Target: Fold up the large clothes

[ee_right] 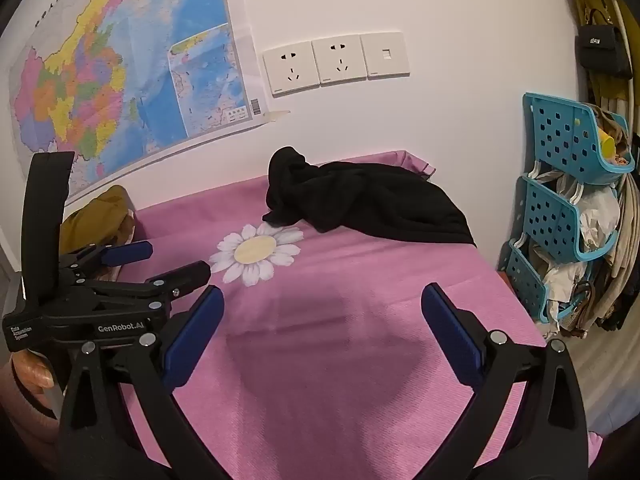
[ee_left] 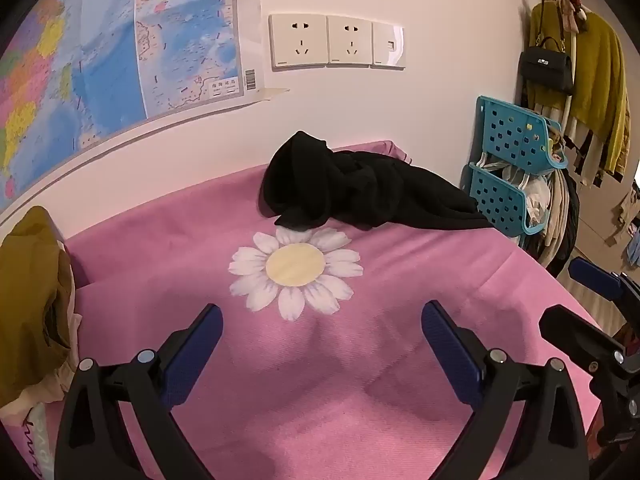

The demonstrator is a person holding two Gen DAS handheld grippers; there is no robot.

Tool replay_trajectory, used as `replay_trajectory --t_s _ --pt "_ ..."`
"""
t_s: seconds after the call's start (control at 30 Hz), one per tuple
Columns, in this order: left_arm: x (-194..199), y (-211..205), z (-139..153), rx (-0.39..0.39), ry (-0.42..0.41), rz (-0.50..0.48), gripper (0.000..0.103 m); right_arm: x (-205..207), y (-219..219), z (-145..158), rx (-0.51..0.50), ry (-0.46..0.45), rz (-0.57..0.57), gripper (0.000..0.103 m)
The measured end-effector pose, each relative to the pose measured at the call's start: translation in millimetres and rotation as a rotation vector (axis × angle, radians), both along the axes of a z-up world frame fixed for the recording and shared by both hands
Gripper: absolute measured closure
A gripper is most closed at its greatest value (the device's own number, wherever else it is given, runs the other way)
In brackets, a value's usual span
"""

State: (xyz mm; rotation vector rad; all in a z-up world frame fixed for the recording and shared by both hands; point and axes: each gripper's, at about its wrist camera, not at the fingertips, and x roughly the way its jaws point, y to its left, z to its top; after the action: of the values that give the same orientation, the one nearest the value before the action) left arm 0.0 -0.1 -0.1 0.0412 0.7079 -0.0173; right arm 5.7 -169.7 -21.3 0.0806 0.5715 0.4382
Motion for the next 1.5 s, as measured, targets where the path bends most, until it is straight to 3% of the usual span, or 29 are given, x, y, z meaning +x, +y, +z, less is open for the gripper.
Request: replay_trajectory --t_s 1.5 --pt "-5.4 6.9 1.9 -0.033 -0.024 0.015 0.007 -1.1 7.3 -1.4 0.000 0.002 0.010 0.006"
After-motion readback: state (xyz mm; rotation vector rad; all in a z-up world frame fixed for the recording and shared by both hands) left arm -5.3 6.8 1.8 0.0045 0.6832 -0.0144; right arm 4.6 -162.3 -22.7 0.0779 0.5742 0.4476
